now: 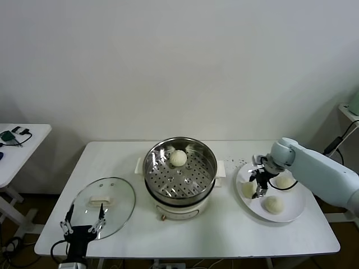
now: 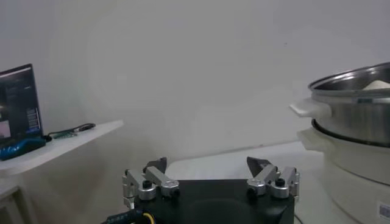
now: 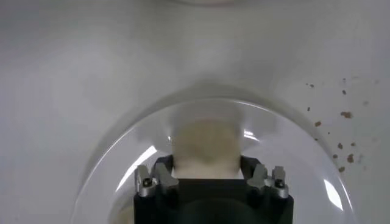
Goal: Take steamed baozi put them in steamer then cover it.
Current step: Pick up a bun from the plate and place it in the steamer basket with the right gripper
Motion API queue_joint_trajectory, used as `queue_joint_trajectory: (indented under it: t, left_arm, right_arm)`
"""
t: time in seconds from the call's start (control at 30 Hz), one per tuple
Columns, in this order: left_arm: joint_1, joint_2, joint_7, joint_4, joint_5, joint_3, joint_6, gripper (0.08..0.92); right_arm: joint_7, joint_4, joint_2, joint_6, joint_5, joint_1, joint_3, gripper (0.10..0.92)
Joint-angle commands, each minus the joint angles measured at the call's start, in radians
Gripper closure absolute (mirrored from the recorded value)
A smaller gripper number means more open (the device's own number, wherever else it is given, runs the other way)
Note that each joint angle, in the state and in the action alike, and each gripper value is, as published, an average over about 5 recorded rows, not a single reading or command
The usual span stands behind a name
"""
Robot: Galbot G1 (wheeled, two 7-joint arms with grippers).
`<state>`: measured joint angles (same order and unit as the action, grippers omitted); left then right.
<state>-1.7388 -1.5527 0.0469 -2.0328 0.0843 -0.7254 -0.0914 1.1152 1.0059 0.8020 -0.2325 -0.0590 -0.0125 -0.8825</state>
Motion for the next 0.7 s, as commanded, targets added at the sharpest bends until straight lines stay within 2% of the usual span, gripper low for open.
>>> queue_joint_trajectory:
  t: [0.03,0.27,0.43,0.7]
  left_arm:
    - [-0.005,-0.001,0.001,-0.002,0.001,0.000,-0.002,0.177]
    - [-0.011,0.001,0.001,-0.009,-0.001,-0.002,-0.002,0.177]
    - [-0.017,0.001,0.002,-0.012,0.000,0.004,-0.002,0.177]
    - [-0.020,0.000,0.003,-0.021,0.001,0.020,-0.001,0.177]
  right_arm:
    - [0.004,-0.010,0.002,0.014,-0.007,-0.007,0.009,0.382]
    - [0.008,0.026,-0.045,0.022,-0.096,-0.188,-0.077,0.395]
    - [0.014,0.057,-0.046,0.028,-0.246,-0.450,-0.263,0.390]
    - [0.006,0.100,0.101,-0.028,-0.491,-0.742,-0.461,0.397]
